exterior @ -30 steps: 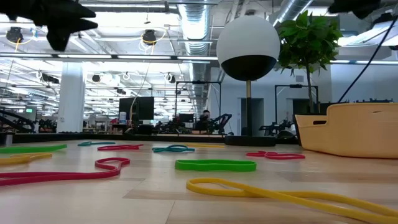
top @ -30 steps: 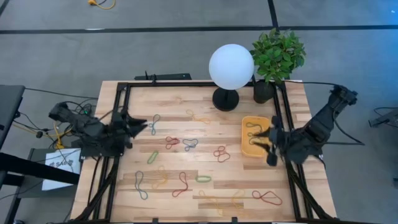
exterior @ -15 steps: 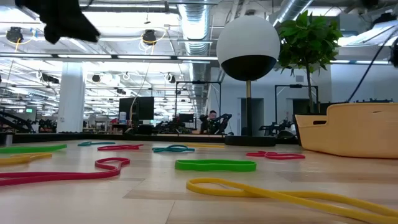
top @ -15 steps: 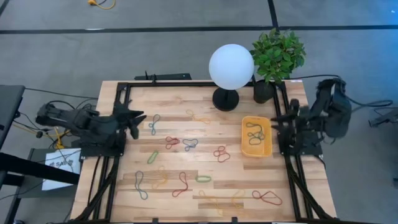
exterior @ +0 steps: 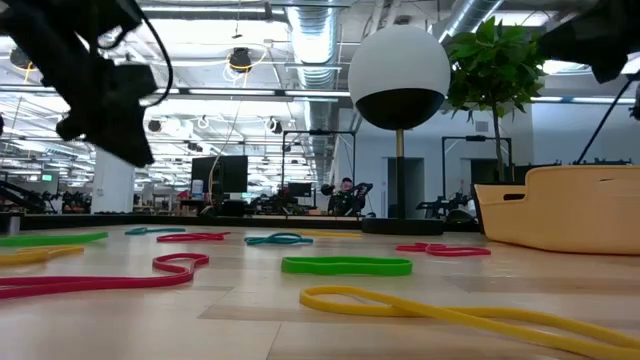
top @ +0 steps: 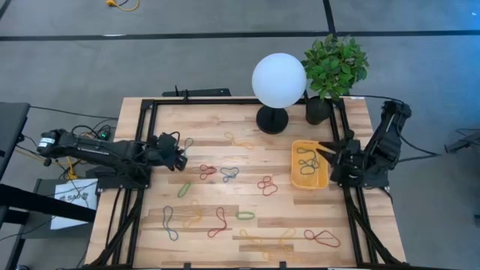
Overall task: Pick and place items into bin
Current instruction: Put the blue rubber band into the bin
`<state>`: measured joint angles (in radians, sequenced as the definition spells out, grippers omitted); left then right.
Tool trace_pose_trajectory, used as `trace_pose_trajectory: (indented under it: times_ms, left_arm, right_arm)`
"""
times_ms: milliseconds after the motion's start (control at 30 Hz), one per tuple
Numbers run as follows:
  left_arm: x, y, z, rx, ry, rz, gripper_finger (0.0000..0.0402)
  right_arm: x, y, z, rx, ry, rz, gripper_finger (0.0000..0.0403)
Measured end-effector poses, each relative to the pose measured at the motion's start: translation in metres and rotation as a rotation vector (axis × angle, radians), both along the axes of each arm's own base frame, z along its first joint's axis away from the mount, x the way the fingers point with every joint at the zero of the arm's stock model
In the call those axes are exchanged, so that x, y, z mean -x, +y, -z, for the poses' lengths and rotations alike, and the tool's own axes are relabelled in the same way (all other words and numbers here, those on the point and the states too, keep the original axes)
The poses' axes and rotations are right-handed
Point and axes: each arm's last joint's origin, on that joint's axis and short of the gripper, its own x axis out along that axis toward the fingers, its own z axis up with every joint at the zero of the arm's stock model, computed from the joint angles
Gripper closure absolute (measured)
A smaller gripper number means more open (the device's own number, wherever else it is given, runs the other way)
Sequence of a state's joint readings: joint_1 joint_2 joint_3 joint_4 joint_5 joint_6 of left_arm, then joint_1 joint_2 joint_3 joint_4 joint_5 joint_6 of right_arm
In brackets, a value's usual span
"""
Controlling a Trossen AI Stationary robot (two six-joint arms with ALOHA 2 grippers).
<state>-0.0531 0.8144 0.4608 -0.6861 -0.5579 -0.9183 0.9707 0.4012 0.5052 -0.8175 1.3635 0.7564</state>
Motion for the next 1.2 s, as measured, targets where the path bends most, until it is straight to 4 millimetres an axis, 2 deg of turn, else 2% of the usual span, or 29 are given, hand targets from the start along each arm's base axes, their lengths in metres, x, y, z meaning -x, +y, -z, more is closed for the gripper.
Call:
trace_pose_trajectory:
  times_ms: [100,300,600,933,1067,1200]
  left_arm:
    - [-0.002,0.005,0.014,0.036,0.040,-0.037,0.0296]
    - [-0.012,0.011,0.041,0.085,0.015,-0.048,0.0296]
    - [-0.019,0.024,0.058,0.055,0.092,-0.146,0.0296]
    - [-0.033,0.027,0.082,0.067,0.144,-0.203,0.0297]
    - [-0.031,0.027,0.085,0.065,0.169,-0.247,0.0317]
    - [-0.029,0.027,0.085,0.058,0.180,-0.246,0.0368]
  right_arm:
    - [-0.002,0.000,0.006,-0.019,0.016,0.004,0.0281]
    - [-0.003,0.001,0.011,-0.087,0.027,-0.009,0.0282]
    - [-0.004,0.002,0.010,-0.100,0.017,-0.010,0.0282]
    - [-0.004,0.002,0.010,-0.121,0.008,-0.007,0.0282]
    - [-0.004,0.002,0.011,-0.137,0.001,-0.004,0.0282]
    - [-0.004,0.002,0.010,-0.136,0.002,-0.004,0.0282]
